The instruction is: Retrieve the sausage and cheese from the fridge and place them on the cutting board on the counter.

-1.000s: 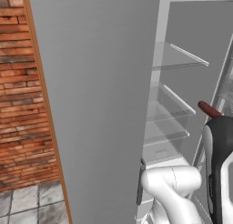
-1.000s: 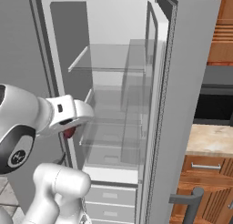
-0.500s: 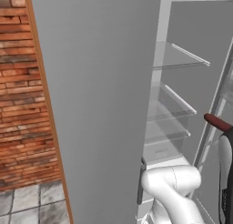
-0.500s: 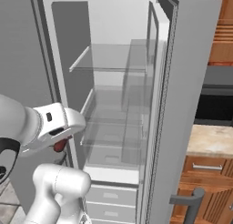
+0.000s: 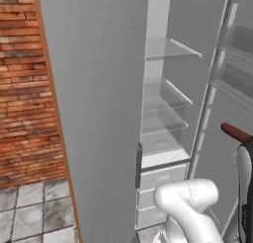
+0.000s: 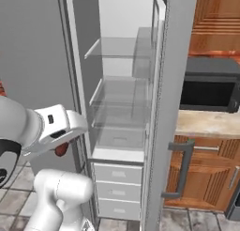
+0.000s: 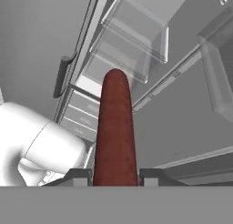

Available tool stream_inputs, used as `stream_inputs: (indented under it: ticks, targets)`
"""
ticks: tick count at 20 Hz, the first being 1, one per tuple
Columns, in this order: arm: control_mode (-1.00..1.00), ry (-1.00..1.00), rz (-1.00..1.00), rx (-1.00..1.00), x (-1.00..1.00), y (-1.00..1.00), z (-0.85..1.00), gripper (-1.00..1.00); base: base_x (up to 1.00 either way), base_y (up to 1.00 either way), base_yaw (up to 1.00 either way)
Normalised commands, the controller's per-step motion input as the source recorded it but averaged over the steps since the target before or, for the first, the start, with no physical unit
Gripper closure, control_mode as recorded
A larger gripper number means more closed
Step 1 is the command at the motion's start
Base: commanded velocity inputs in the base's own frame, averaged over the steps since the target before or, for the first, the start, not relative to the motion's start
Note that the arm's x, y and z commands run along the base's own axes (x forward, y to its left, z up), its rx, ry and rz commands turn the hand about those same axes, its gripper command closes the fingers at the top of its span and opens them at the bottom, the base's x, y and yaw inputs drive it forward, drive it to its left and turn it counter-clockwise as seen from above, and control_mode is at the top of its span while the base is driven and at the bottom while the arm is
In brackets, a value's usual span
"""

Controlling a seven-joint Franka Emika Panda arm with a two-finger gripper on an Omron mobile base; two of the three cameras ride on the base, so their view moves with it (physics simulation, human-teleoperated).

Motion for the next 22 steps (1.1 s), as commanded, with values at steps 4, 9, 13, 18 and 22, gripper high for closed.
stream_inputs:
  ticks: [4,9,13,18,22]
  targets:
    - [1.00,0.00,0.00,0.00,0.00,0.00,0.00,1.00,-1.00,-0.10,0.01]
    - [1.00,0.00,0.00,0.00,0.00,0.00,0.00,1.00,-1.00,-0.31,0.07]
    - [1.00,0.00,0.00,0.00,0.00,0.00,0.00,1.00,-0.77,-0.87,-0.17]
    - [1.00,0.00,0.00,0.00,0.00,0.00,0.00,1.00,-0.37,-1.00,-0.51]
    - [1.00,0.00,0.00,0.00,0.00,0.00,0.00,1.00,-0.08,-1.00,-0.63]
